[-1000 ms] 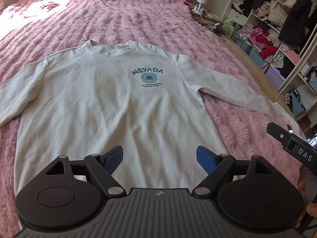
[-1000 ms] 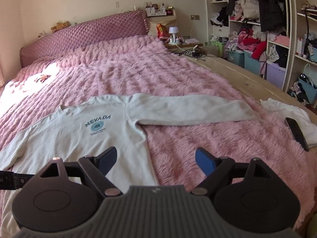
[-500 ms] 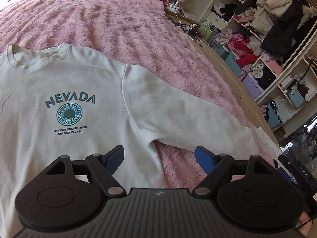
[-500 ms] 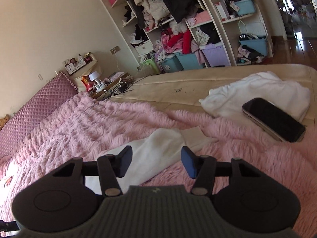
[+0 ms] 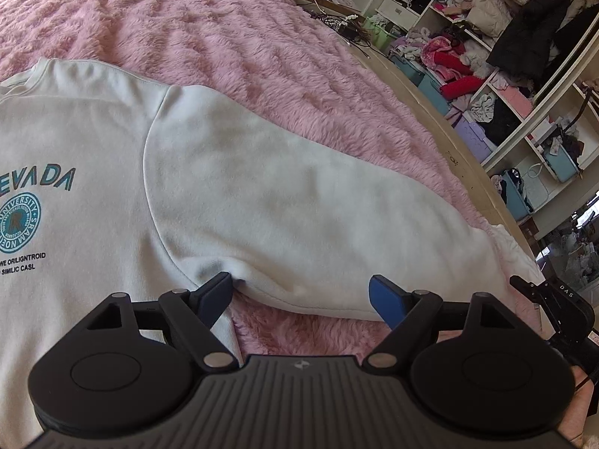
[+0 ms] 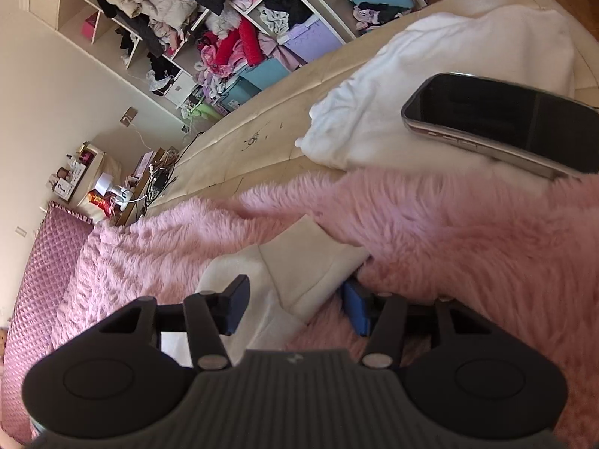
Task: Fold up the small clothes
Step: 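Grasp the sweatshirt sleeve cuff with the right gripper, then lift the sleeve with the right gripper and lay it across the body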
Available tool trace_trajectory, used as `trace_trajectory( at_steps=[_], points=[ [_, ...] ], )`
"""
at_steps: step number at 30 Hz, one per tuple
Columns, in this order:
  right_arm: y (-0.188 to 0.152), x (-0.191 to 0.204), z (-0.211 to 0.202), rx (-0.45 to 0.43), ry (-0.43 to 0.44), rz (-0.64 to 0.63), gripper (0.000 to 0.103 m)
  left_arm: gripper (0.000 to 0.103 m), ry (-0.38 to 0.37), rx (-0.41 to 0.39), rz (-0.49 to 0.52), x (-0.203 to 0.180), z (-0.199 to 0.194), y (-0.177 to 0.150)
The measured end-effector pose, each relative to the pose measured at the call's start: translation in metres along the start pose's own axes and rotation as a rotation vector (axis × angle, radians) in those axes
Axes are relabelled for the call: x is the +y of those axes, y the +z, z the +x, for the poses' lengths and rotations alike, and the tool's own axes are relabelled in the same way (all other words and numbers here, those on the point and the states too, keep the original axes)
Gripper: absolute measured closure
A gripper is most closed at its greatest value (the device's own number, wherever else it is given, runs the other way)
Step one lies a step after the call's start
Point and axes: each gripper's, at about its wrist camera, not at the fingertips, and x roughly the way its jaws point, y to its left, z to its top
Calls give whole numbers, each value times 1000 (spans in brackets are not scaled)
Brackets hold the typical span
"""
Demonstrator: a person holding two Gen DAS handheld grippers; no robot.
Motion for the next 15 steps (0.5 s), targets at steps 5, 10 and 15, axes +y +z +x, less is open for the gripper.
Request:
trace_trajectory(
  at_steps=[5, 10, 15],
  points=[
    [6, -2, 7, -1, 23, 12, 102, 8, 2, 54, 11, -5, 20, -10],
    [10, -4, -7, -6, 92, 38, 102, 7, 11, 48, 47, -12, 20, -10],
    [16, 21, -32, -9, 178, 11, 102, 8, -14, 12, 22, -8, -3, 1]
  ],
)
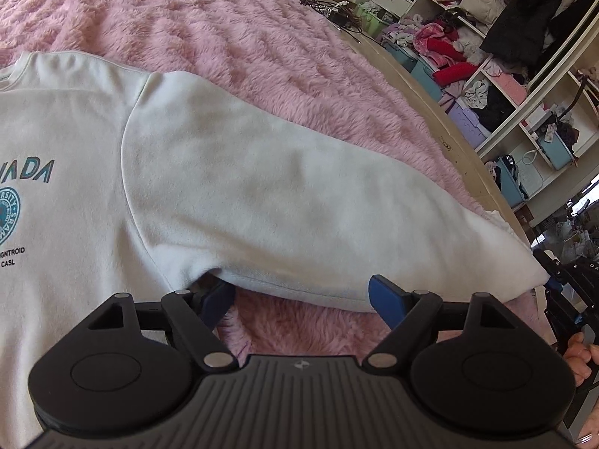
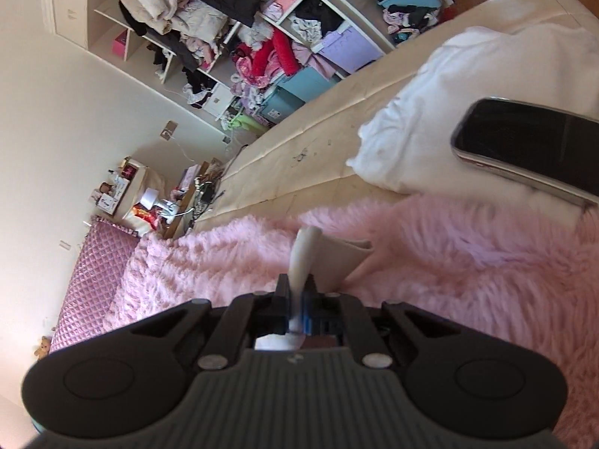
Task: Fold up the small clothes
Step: 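Lift the sleeve with the right gripper and lay it across the body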
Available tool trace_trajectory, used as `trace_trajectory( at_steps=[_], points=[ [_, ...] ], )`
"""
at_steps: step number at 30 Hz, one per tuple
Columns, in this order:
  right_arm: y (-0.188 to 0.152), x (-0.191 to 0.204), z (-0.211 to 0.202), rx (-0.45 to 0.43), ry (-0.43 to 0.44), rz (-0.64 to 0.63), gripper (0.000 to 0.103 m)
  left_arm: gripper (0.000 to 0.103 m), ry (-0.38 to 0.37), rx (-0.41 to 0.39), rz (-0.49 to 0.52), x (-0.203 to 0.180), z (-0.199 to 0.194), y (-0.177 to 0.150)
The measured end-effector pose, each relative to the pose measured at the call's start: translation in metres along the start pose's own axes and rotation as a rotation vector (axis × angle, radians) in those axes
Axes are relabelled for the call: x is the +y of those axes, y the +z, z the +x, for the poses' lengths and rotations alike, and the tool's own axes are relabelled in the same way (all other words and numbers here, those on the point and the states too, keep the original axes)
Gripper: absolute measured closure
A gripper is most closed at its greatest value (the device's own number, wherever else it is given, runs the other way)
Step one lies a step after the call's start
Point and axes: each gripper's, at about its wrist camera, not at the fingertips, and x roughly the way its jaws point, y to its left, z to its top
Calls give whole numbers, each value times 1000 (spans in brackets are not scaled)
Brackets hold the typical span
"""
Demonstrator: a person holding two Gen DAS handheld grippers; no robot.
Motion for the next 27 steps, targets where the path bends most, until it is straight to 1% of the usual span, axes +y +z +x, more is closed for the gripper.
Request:
trace_trajectory(
  at_steps=[4, 6, 10, 13, 16, 18, 19, 21, 22, 24, 27],
  points=[
    [-7, 45, -16, 5, 100, -73, 102, 8, -2, -43, -6, 12, -34, 3],
    [-17, 75, -25, 16, 163, -112, 102, 8, 17, -65, -19, 25, -56, 0],
    [-47, 130, -39, 65, 283, -166, 102, 8, 47, -109, -52, 61, -106, -15],
    [-83, 174, -52, 120, 376, -206, 102, 8, 83, -130, -84, 89, -141, -29],
    [-132, 220, -67, 186, 468, -245, 102, 8, 112, -168, -119, 120, -181, -44],
    [-167, 246, -78, 237, 524, -268, 102, 8, 127, -194, -166, 144, -210, -54],
    [-182, 255, -82, 259, 545, -276, 102, 8, 133, -210, -205, 159, -225, -60],
    [-229, 283, -92, 321, 596, -304, 102, 8, 137, -239, -258, 182, -248, -70],
    [-246, 291, -94, 344, 613, -313, 102, 8, 147, -259, -287, 197, -263, -76],
    [-299, 315, -100, 412, 654, -342, 102, 8, 170, -292, -326, 220, -284, -85],
    [-371, 332, -104, 504, 688, -389, 102, 8, 202, -333, -381, 253, -309, -98]
  ],
)
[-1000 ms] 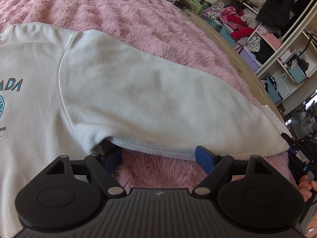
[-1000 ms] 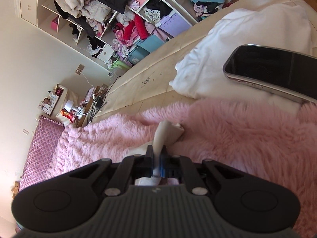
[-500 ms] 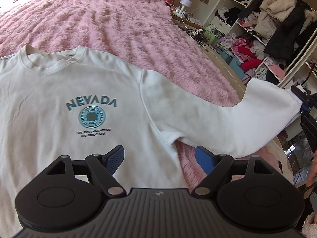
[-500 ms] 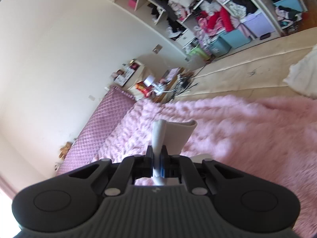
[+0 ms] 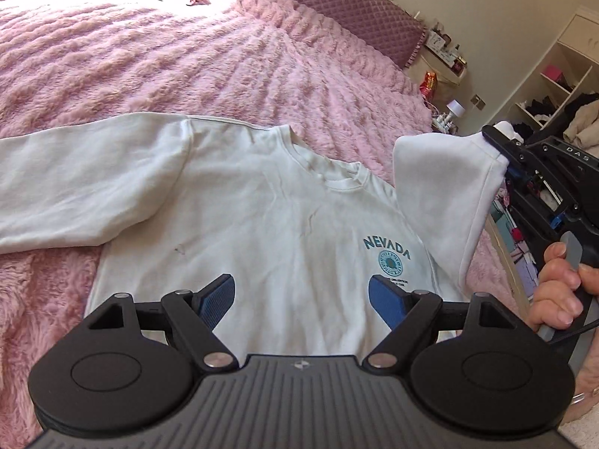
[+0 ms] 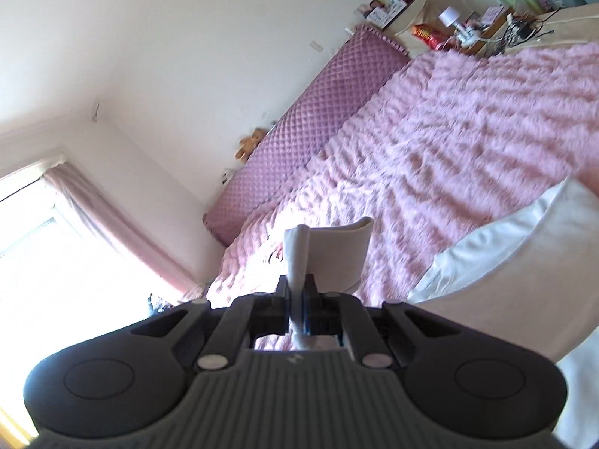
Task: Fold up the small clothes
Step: 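Lift the sleeve with the right gripper and lay it across the body, then grasp the other sleeve cuff with the left gripper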
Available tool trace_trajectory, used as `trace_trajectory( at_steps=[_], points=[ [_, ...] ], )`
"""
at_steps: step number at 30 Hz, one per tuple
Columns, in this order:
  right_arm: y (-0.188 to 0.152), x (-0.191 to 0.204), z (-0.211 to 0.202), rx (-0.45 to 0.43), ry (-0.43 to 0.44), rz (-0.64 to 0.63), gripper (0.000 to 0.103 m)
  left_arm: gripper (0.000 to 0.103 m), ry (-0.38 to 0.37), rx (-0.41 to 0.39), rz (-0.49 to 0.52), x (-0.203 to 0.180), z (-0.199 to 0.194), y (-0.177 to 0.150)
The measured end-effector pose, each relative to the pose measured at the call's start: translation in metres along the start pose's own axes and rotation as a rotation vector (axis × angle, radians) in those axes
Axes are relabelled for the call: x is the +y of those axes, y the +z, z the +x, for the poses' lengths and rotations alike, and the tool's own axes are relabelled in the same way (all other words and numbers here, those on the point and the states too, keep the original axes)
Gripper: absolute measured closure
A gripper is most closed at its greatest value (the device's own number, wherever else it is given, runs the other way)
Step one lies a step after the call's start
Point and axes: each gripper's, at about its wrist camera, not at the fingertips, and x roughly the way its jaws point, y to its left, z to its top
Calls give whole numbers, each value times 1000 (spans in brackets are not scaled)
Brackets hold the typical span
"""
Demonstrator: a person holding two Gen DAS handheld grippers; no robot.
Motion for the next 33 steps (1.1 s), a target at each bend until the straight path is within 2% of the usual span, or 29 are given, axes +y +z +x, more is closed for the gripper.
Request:
trace_trajectory(
  at_steps=[3, 5, 8, 9, 11, 12, 13, 16, 18, 20, 21, 22, 25, 27, 30, 33],
  points=[
    [-53, 9, 39, 101, -4, -13, 102, 8, 31, -18, -53, 35, -10, 3],
    [-94, 3, 62, 191, -40, -6, 102, 8, 49, -25, -93, 59, -13, 4],
    [-141, -10, 82, 277, -104, -49, 99, 8, 67, -40, -139, 85, -14, 2],
    [-156, -14, 85, 298, -114, -63, 94, 8, 67, -44, -148, 89, -13, 3],
    [-175, -23, 90, 357, -126, -56, 78, 8, 68, -51, -167, 99, -11, 2],
    [-180, -25, 90, 381, -131, -50, 63, 8, 60, -50, -175, 102, -8, 3],
    [-183, -27, 89, 409, -135, -52, 58, 8, 52, -47, -184, 105, -4, 4],
    [-176, -23, 75, 469, -102, -104, 53, 8, 41, -27, -190, 107, 13, 7],
    [-157, -19, 57, 486, -58, -155, 45, 8, 36, -27, -162, 102, 25, 8],
    [-134, -16, 33, 441, -83, -267, 36, 8, 35, -30, -119, 96, 41, 9],
    [-126, -16, 24, 415, -126, -336, 35, 8, 43, -18, -93, 93, 52, 10],
    [-115, -18, 16, 378, -210, -438, 35, 8, 65, 0, -63, 90, 63, 11],
    [-88, -37, 3, 308, -434, -700, 37, 10, 190, 29, -17, 87, 87, 10],
    [-75, -57, -5, 290, -577, -855, 37, 10, 201, 24, -8, 87, 91, 6],
    [-64, -91, -16, 295, -708, -977, 37, 10, 204, 14, 30, 85, 94, 4],
    [-53, -118, -24, 322, -758, -969, 37, 10, 162, 16, 15, 88, 104, 10]
  ],
)
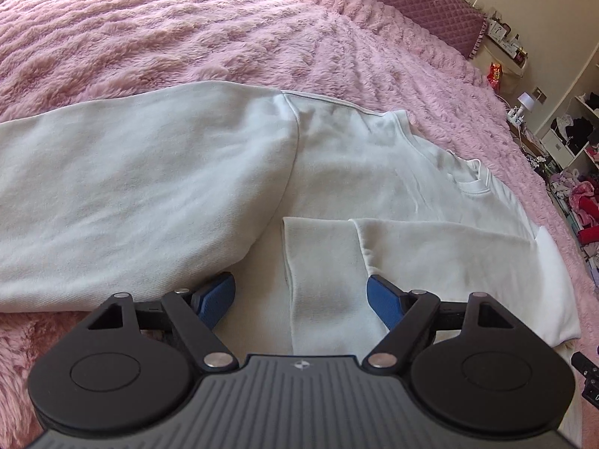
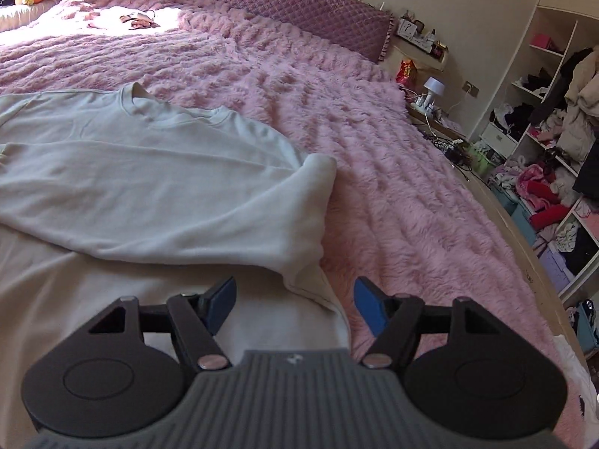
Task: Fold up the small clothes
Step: 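Grasp the other sleeve cuff with the left gripper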
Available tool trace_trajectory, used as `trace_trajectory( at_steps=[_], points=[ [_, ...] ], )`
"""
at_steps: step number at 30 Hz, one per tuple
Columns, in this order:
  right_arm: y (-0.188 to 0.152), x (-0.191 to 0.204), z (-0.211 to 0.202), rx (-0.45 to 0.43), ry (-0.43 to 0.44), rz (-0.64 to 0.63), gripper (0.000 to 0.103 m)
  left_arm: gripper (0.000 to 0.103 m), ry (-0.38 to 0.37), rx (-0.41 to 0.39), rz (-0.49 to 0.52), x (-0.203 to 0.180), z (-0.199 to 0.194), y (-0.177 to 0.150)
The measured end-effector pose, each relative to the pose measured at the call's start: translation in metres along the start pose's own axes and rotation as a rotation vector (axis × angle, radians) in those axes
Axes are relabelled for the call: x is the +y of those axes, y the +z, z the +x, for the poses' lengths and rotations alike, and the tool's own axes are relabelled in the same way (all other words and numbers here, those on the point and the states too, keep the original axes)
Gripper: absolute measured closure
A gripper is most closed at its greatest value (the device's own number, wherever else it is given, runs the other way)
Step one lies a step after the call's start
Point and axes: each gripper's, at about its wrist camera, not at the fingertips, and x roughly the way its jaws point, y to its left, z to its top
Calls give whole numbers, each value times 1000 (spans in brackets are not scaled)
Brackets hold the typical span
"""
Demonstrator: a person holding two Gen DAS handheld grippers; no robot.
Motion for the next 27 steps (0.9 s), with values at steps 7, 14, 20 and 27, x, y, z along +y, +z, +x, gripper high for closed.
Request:
trace_trajectory(
  at_steps=[7, 14, 20, 27],
  points=[
    [-13, -1, 3, 15, -5, 56, 37, 94, -135, 22, -105, 2, 10, 15],
    [-7, 7, 12, 16, -63, 22, 37, 98, -211, -90, -114, -5, -15, 20],
    [-6, 22, 25, -50, -131, -110, 39, 98, -244, -283, -139, 0, -55, 39],
    [-10, 27, 46, -61, -123, -122, 96, 98, -134, -161, -215, 33, -17, 32]
  ],
)
